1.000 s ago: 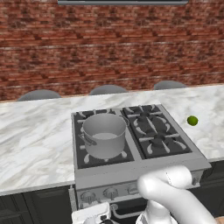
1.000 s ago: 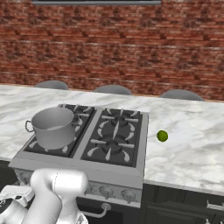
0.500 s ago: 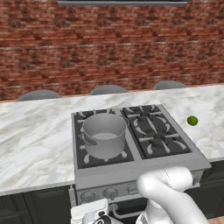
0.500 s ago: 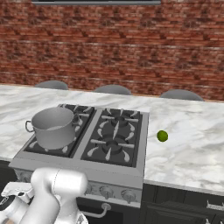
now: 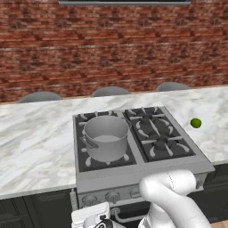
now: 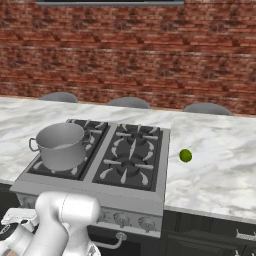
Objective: Turn on the burner for the pot on the stove. Wait thirty seconds for the pot to heat up. Then add the lime to the pot.
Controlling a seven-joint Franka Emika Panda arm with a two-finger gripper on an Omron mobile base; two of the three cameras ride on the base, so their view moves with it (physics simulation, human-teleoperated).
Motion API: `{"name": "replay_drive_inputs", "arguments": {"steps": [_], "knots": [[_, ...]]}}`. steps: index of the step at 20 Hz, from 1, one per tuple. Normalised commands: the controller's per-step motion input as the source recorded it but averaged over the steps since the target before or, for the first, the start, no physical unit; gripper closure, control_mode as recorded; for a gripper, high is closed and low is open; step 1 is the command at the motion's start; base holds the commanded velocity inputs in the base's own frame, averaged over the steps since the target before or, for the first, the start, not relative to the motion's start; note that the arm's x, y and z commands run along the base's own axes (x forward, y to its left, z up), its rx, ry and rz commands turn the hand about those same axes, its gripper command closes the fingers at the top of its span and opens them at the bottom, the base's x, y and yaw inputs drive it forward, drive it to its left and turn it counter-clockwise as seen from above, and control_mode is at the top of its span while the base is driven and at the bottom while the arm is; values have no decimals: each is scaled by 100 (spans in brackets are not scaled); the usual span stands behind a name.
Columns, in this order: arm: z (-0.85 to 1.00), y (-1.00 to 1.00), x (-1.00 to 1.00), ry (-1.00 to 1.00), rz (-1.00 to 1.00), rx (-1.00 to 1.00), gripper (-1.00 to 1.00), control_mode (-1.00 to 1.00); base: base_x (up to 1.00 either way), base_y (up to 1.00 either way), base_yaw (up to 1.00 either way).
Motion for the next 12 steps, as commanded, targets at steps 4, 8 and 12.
{"name": "replay_drive_inputs", "arguments": {"steps": [4, 8, 12], "knots": [[0, -18, 32, -2, 0, 0, 100, -100, 0, 0, 0], [0, -3, 11, -12, 0, 0, 100, -100, 0, 0, 0], [0, 0, 1, -13, 0, -5, 100, -100, 0, 0, 0]]}}
